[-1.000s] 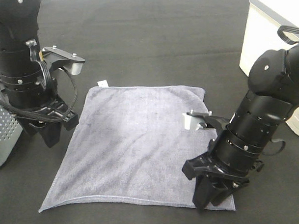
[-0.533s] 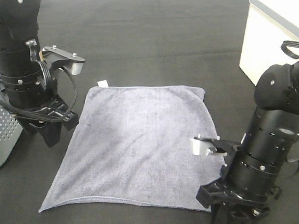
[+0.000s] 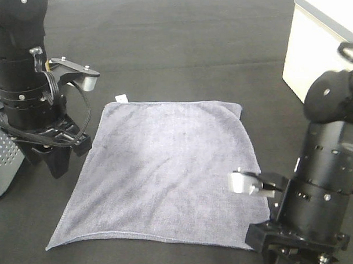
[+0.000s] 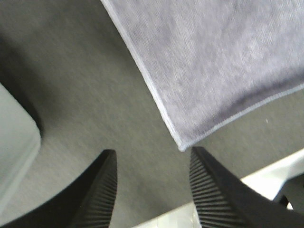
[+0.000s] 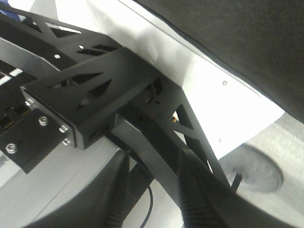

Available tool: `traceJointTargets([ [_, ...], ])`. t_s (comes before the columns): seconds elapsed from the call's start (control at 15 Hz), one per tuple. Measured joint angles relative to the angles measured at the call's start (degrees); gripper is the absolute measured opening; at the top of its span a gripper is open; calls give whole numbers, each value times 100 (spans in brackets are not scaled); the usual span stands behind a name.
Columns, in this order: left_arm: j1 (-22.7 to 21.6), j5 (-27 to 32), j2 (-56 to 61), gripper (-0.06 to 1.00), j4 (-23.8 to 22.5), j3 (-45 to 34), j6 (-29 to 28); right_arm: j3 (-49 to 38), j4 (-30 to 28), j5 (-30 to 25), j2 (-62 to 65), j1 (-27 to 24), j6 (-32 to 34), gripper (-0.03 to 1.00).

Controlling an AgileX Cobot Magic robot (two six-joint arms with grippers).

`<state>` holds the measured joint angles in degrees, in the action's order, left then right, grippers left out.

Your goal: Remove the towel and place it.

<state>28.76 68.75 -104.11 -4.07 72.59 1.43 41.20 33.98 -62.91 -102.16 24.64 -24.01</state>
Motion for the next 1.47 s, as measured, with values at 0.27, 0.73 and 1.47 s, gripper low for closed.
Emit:
traceJointTargets([
  [0.27, 0, 57, 0, 49, 29, 0, -229, 390, -17, -17, 940, 0, 304, 64],
  [0.73, 0, 63, 756, 67, 338, 189, -665, 2269, -521, -350, 1776, 0, 1026, 75],
  [1.47, -1937, 86, 2659, 67, -395, 579, -1501, 4074, -3014, -653, 1937, -1558, 2630, 74],
])
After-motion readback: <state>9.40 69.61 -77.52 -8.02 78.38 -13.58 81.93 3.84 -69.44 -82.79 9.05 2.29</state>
